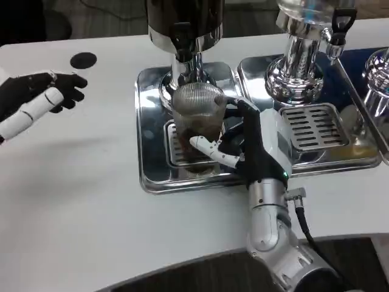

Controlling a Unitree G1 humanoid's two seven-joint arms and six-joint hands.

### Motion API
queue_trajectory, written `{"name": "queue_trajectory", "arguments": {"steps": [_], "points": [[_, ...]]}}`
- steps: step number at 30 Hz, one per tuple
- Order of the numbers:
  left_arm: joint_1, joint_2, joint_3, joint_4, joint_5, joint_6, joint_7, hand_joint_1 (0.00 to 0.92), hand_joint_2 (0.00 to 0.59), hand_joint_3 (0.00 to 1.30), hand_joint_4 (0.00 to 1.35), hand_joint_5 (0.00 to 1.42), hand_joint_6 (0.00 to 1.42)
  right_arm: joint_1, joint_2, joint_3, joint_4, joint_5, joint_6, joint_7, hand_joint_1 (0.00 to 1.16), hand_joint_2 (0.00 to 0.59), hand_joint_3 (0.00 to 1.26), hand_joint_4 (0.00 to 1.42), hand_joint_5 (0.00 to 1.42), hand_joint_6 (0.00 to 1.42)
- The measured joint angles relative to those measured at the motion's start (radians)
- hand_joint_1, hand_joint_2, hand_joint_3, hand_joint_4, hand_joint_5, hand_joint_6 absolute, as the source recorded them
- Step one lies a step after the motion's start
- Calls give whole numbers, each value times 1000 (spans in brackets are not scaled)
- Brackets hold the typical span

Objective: Grasp the cup under the faucet to collect the drink, then remove the cup.

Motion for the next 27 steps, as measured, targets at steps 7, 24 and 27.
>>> {"name": "queue_trajectory", "arguments": {"steps": [7, 24, 27], "points": [[-17, -21, -17, 33, 25, -8, -3, 0, 177, 345, 362, 359, 358, 20, -8, -15, -25, -1, 0, 0, 683, 190, 446, 512, 752, 1157], [-19, -38, -48, 45, 29, -36, -6, 0, 180, 342, 349, 348, 359, 105, -28, -34, -149, -7, 5, 0, 679, 192, 464, 529, 768, 1157], [-19, -39, -51, 45, 30, -38, -6, 0, 180, 339, 348, 348, 359, 119, -30, -35, -171, -8, 15, 0, 679, 195, 469, 529, 768, 1157]]}}
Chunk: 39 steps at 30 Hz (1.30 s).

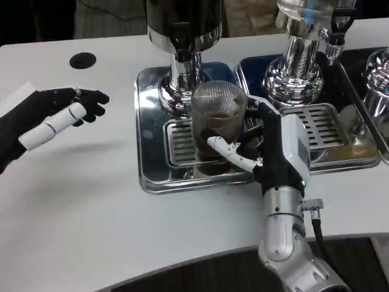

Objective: Grasp the cup under the faucet to collect the drink, then remove the cup.

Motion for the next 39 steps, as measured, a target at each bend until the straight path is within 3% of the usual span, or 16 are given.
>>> {"name": "queue_trajectory", "arguments": {"steps": [13, 36, 37, 39], "points": [[1, -19, -30, -48, 3, -37, 0, 0, 176, 322, 324, 335, 359, 11, 2, 1, -47, -10, 18, 0, 689, 204, 478, 542, 785, 1157], [8, -48, -67, -55, 36, -63, -1, 0, 171, 301, 262, 305, 346, 23, 4, 1, -49, -12, 25, 0, 682, 213, 488, 545, 786, 1157], [8, -51, -68, -55, 37, -64, -1, 0, 171, 301, 261, 305, 346, 33, -2, 0, -70, -13, 34, 6, 682, 213, 488, 545, 786, 1157], [12, -59, -69, -56, 37, -69, -1, 0, 171, 301, 261, 305, 345, 133, -33, -3, -225, -31, 56, 30, 682, 213, 488, 545, 786, 1157]]}}
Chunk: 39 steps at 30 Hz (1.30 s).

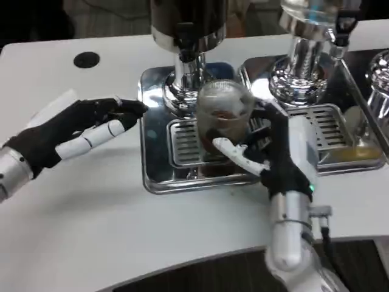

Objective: Grasp the cup under the faucet to collect the drink, then remove the cup.

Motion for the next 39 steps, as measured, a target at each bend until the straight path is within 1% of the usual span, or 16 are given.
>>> {"name": "queue_trajectory", "arguments": {"steps": [1, 4, 6, 13, 16, 19, 26, 30, 31, 33, 34, 39], "points": [[2, 0, 0, 0, 0, 0, 0, 0, 171, 300, 261, 303, 345, 45, -19, -3, -65, -1, 15, 18, 682, 213, 488, 545, 786, 1157], [2, 0, 1, 0, 0, 0, 0, 0, 171, 300, 260, 299, 345, 76, -28, -18, -103, -2, 52, 44, 682, 213, 488, 545, 786, 1157], [2, 0, 1, 0, 0, 0, 0, 0, 171, 300, 260, 297, 345, 79, -27, -19, -104, -2, 65, 53, 682, 213, 488, 545, 786, 1157], [2, 1, 5, 0, 0, 0, 0, 0, 171, 300, 260, 294, 345, 71, -13, -13, -92, -3, 65, 62, 681, 213, 488, 548, 794, 1157], [2, 9, 9, 0, 0, 0, 0, 0, 171, 300, 260, 294, 345, 62, -8, -12, -91, -3, 64, 64, 680, 213, 488, 551, 795, 1159], [2, 19, 10, 0, 0, 0, 0, 0, 171, 300, 260, 294, 345, 62, -8, -12, -91, -3, 64, 64, 680, 213, 492, 552, 795, 1161], [2, 20, 9, -4, 2, -1, 0, 0, 171, 300, 260, 294, 345, 68, -10, -12, -110, -3, 64, 80, 680, 213, 496, 556, 796, 1162], [16, 20, 9, -22, 3, -14, 1, 0, 171, 292, 249, 287, 345, 92, -10, -4, -169, -9, 65, 93, 680, 213, 500, 560, 796, 1162], [30, 20, 9, -40, 3, -26, 2, 0, 171, 292, 246, 285, 345, 107, -10, 3, -208, -15, 65, 103, 680, 213, 501, 560, 796, 1162], [38, 19, 9, -49, 3, -30, 2, 0, 171, 291, 242, 284, 343, 115, -8, 9, -229, -18, 66, 113, 680, 213, 502, 561, 796, 1162], [52, 19, 9, -64, 3, -33, 2, 0, 171, 290, 241, 283, 342, 138, -5, 16, -264, -23, 68, 123, 677, 217, 502, 561, 804, 1172], [82, 17, 9, -90, 0, -34, 1, 0, 171, 288, 238, 279, 340, 192, -5, 26, -335, -26, 80, 156, 673, 220, 503, 564, 811, 1177]]}}
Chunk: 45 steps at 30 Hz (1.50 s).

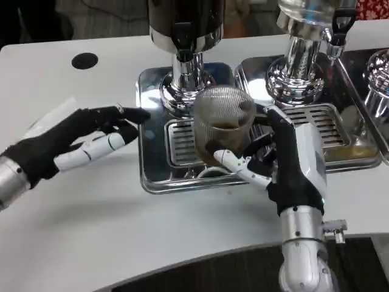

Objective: Grasp the cup under the faucet to collect the drink, then remove the cup.

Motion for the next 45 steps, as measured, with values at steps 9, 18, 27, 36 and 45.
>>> {"name": "queue_trajectory", "arguments": {"steps": [9, 18, 27, 36, 45], "points": [[81, -1, 0, -98, -6, -1, -1, 0, 171, 283, 231, 277, 338, 109, -3, 18, -163, -11, 16, 56, 669, 222, 509, 569, 813, 1178], [222, 2, 25, -291, -52, 25, -8, 0, 171, 278, 226, 271, 337, 248, -12, 27, -301, -21, 23, 110, 668, 222, 511, 569, 813, 1178], [279, 3, 52, -376, -78, 72, -10, 0, 171, 277, 223, 267, 337, 267, -18, 25, -320, -36, 29, 131, 667, 228, 514, 583, 823, 1178], [282, 3, 61, -384, -78, 89, -10, 0, 171, 277, 223, 266, 337, 267, -19, 14, -320, -36, 29, 147, 668, 229, 523, 586, 823, 1177], [282, 3, 62, -384, -77, 89, -10, 0, 171, 277, 223, 266, 337, 267, -19, 9, -320, -31, 29, 152, 672, 226, 526, 586, 823, 1177]]}}
